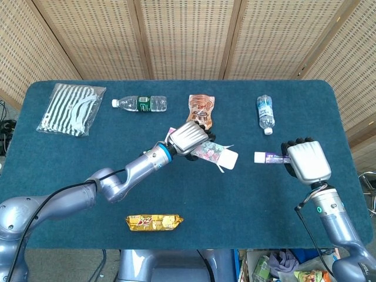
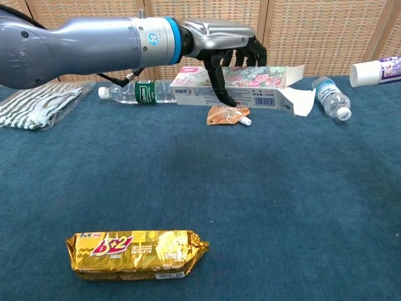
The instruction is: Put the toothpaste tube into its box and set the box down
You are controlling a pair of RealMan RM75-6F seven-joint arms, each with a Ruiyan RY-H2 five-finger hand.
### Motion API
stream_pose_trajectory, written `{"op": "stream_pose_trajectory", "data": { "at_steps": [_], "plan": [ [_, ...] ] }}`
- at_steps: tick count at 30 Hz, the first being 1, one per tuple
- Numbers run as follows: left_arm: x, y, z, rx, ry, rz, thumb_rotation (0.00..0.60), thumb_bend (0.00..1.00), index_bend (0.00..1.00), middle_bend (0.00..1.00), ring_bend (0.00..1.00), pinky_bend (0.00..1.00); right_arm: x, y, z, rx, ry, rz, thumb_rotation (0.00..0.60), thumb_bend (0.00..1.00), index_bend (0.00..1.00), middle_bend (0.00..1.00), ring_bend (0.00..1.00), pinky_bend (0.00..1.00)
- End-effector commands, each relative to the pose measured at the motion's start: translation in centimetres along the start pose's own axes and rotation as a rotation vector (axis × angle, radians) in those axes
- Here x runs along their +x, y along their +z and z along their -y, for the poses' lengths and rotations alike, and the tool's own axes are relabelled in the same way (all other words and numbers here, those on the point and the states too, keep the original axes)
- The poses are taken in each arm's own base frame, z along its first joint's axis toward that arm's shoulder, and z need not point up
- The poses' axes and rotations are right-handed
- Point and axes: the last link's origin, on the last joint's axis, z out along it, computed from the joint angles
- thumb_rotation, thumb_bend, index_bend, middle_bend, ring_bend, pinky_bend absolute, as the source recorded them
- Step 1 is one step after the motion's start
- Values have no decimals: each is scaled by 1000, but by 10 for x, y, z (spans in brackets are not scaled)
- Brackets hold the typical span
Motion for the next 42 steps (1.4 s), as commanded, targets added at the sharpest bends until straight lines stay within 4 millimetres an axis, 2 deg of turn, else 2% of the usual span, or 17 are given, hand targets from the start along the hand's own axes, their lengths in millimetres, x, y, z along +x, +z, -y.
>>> {"op": "stream_pose_trajectory", "data": {
  "at_steps": [1,10,22,42],
  "plan": [
    [0,5,-8,-10,-14,1,600,216,491,463,405,430,2,0,3,3,1,4,600,601,605,645,483,463],
    [11,12,-21,-20,-16,-7,600,216,491,463,405,430,5,1,15,-6,-28,15,600,602,605,645,484,467],
    [14,18,-33,-13,-47,-6,600,217,492,463,405,430,4,3,32,-8,-36,32,600,608,605,645,485,474],
    [13,26,-40,9,-95,-1,600,216,495,463,405,430,10,13,64,-5,-85,32,600,620,605,646,492,489]
  ]
}}
